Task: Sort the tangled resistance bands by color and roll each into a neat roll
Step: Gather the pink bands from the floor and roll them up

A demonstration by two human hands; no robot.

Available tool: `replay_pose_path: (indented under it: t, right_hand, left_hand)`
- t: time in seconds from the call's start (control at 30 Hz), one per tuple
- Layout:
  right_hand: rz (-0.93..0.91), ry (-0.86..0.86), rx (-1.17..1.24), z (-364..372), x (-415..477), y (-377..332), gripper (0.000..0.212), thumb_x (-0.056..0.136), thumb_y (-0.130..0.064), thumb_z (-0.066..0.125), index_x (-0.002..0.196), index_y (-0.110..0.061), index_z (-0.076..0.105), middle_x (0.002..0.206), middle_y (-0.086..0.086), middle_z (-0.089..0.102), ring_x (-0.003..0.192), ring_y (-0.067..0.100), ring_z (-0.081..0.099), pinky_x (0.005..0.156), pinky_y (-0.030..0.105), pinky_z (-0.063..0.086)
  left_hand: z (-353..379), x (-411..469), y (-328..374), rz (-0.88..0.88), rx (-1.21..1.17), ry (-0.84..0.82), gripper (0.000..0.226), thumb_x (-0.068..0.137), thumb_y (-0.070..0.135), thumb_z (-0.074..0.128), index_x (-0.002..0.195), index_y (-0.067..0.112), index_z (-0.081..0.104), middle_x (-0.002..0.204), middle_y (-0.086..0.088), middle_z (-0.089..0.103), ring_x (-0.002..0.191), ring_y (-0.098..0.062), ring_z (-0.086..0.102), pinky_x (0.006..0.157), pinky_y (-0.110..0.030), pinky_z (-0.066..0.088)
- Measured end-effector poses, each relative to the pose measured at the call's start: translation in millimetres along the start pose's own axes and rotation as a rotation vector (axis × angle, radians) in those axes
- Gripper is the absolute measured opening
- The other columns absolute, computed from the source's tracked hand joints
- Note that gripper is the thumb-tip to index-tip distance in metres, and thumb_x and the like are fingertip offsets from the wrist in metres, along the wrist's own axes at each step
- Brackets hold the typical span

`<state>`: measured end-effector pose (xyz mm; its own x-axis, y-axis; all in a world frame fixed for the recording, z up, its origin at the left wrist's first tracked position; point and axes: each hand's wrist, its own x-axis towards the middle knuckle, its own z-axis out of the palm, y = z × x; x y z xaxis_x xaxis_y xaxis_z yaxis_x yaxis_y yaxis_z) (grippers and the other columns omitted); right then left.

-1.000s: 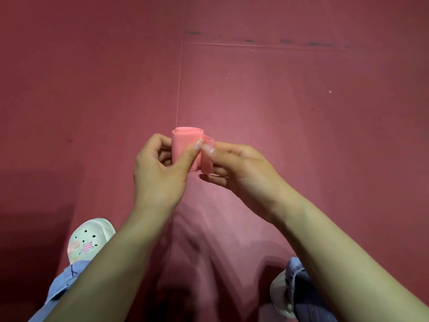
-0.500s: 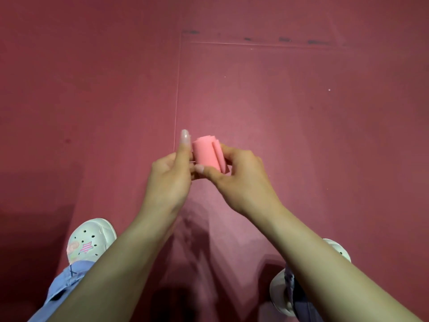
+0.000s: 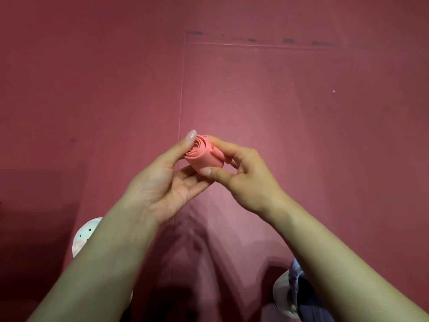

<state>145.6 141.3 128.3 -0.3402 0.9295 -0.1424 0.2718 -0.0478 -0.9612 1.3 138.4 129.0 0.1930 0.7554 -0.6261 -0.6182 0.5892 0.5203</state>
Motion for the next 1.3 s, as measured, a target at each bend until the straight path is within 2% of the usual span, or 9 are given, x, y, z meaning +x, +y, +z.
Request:
replay_pose_path:
  t: [0.2, 0.3, 0.4, 0.47, 0.6, 0.8, 1.07, 1.17, 1.3]
  right_hand:
    - [0.034, -0.008, -0.143, 3, 1, -2, 0.062, 0.085, -0.009, 0.069, 0.140, -0.023, 0.046, 0.142, -0.011, 0.049, 0.143, 0.012, 0.026, 0.118, 0.031, 0.019]
    - [0.037, -0.051, 0.129, -6, 0, -13, 0.044, 0.085, -0.001, 0.063, 0.128, -0.011, 0.059, 0.130, 0.002, 0.061, 0.129, 0.016, 0.049, 0.113, 0.035, 0.033]
    - [0.094, -0.057, 0.304, -16, 0, -19, 0.029, 0.081, -0.016, 0.051, 0.093, -0.025, 0.076, 0.116, -0.002, 0.070, 0.118, 0.020, 0.058, 0.110, 0.042, 0.037]
    - [0.100, -0.087, 0.276, -21, 0, -15, 0.029, 0.090, -0.013, 0.049, 0.096, -0.024, 0.075, 0.112, -0.006, 0.071, 0.114, 0.016, 0.060, 0.109, 0.046, 0.037]
    - [0.065, -0.136, 0.285, -22, 0, -10, 0.019, 0.080, 0.001, 0.065, 0.092, -0.011, 0.073, 0.090, 0.000, 0.074, 0.085, 0.009, 0.067, 0.081, 0.022, 0.052]
    - [0.039, -0.150, 0.246, -20, 2, -12, 0.023, 0.069, 0.005, 0.076, 0.078, -0.014, 0.064, 0.079, 0.000, 0.067, 0.059, 0.011, 0.057, 0.064, 0.019, 0.049]
    - [0.056, -0.082, 0.145, -15, -1, -17, 0.015, 0.075, 0.002, 0.074, 0.087, 0.002, 0.066, 0.084, 0.033, 0.063, 0.074, 0.025, 0.060, 0.081, 0.038, 0.055]
    - [0.039, -0.113, 0.075, -15, -3, -20, 0.027, 0.073, -0.009, 0.079, 0.098, -0.006, 0.070, 0.097, 0.014, 0.072, 0.091, 0.021, 0.066, 0.091, 0.033, 0.050]
    - [0.013, 0.050, -0.161, -5, 1, -18, 0.021, 0.072, -0.018, 0.081, 0.091, -0.022, 0.073, 0.083, -0.009, 0.071, 0.081, 0.006, 0.066, 0.075, 0.025, 0.053]
  left_hand:
    - [-3, 3, -1, 0.118, 0.146, -0.022, 0.024, 0.070, 0.035, 0.071, 0.078, 0.014, 0.079, 0.090, -0.015, 0.074, 0.087, -0.021, 0.071, 0.071, -0.030, 0.059]
    - [-8, 1, 6, 0.089, 0.162, -0.070, 0.024, 0.073, 0.036, 0.070, 0.080, 0.015, 0.079, 0.096, -0.015, 0.073, 0.092, -0.023, 0.071, 0.078, -0.035, 0.058]
    - [-17, -3, 15, 0.019, 0.186, -0.158, 0.028, 0.077, 0.037, 0.069, 0.093, 0.016, 0.078, 0.100, -0.014, 0.072, 0.092, -0.022, 0.070, 0.078, -0.037, 0.056]
    - [-20, -5, 17, -0.031, 0.263, -0.211, 0.041, 0.078, 0.042, 0.065, 0.108, 0.014, 0.074, 0.106, -0.012, 0.071, 0.091, -0.018, 0.069, 0.078, -0.034, 0.056]
    - [-21, -8, 17, -0.081, 0.299, -0.236, 0.035, 0.070, 0.042, 0.070, 0.094, 0.017, 0.078, 0.098, -0.010, 0.073, 0.087, -0.019, 0.071, 0.074, -0.032, 0.057]
    - [-24, -12, 20, -0.099, 0.343, -0.251, 0.040, 0.054, 0.042, 0.088, 0.085, 0.019, 0.079, 0.098, -0.011, 0.073, 0.090, -0.021, 0.071, 0.077, -0.036, 0.057]
    - [-25, -15, 18, -0.010, 0.337, -0.122, 0.020, 0.066, 0.037, 0.069, 0.073, 0.020, 0.077, 0.083, -0.010, 0.072, 0.074, -0.020, 0.071, 0.070, -0.032, 0.059]
    - [-26, -10, 19, 0.023, 0.304, -0.055, 0.040, 0.063, 0.038, 0.071, 0.096, 0.015, 0.072, 0.096, -0.015, 0.072, 0.079, -0.021, 0.072, 0.069, -0.031, 0.059]
    - [-21, -5, 14, 0.034, 0.274, 0.039, 0.067, 0.063, 0.037, 0.073, 0.122, 0.007, 0.060, 0.108, -0.016, 0.070, 0.086, -0.022, 0.072, 0.073, -0.033, 0.059]
